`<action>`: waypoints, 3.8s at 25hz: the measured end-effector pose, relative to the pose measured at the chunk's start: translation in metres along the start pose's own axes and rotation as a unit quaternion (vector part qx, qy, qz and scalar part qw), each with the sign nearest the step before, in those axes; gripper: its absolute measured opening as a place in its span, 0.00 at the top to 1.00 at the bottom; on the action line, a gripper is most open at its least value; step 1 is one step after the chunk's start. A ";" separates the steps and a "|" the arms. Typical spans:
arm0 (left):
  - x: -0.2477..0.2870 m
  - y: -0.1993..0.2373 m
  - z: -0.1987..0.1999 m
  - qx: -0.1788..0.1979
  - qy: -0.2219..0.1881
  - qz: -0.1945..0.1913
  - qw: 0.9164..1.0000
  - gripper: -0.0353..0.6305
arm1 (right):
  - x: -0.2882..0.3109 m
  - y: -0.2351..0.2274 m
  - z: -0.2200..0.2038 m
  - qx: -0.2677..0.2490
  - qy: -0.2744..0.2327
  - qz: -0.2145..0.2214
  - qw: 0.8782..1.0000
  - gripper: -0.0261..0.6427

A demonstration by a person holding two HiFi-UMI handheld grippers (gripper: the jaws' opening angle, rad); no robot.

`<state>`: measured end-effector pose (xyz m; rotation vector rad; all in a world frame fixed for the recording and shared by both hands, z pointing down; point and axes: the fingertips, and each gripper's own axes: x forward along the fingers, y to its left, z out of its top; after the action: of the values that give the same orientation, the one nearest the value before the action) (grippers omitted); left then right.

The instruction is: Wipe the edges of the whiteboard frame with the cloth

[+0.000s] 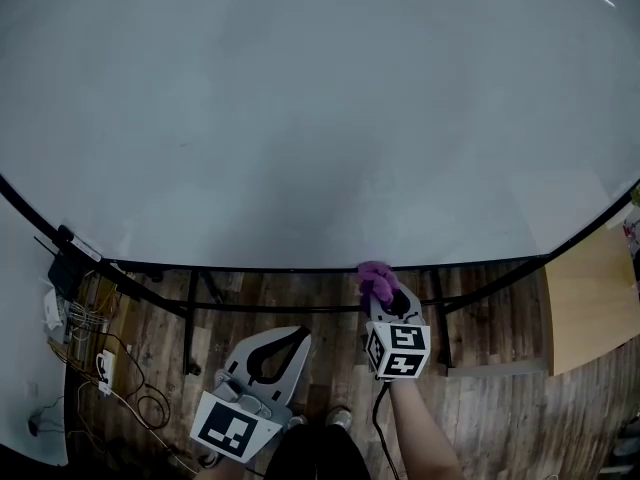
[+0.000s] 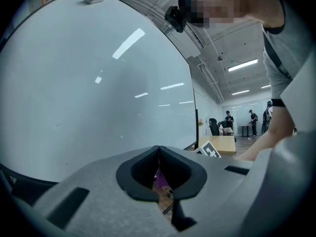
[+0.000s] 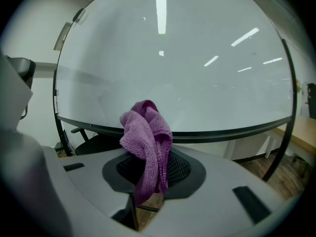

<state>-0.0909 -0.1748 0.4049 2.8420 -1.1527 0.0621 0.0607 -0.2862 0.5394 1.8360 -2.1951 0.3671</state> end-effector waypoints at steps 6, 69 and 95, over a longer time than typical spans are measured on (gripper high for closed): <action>-0.008 0.008 0.005 0.000 -0.010 -0.020 1.000 0.92 | -0.002 0.002 -0.002 0.010 0.010 -0.023 1.000 0.82; 0.113 -0.107 0.000 0.004 -0.003 0.034 0.999 0.92 | -0.021 -0.131 -0.011 -0.017 0.025 0.026 0.999 0.82; 0.186 -0.162 0.012 0.010 -0.006 0.027 1.000 0.92 | -0.034 -0.217 -0.014 -0.017 0.032 0.024 0.999 0.82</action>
<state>0.1552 -0.1888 0.3963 2.8315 -1.2385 0.0591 0.2807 -0.2867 0.5469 1.7312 -2.1921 0.3892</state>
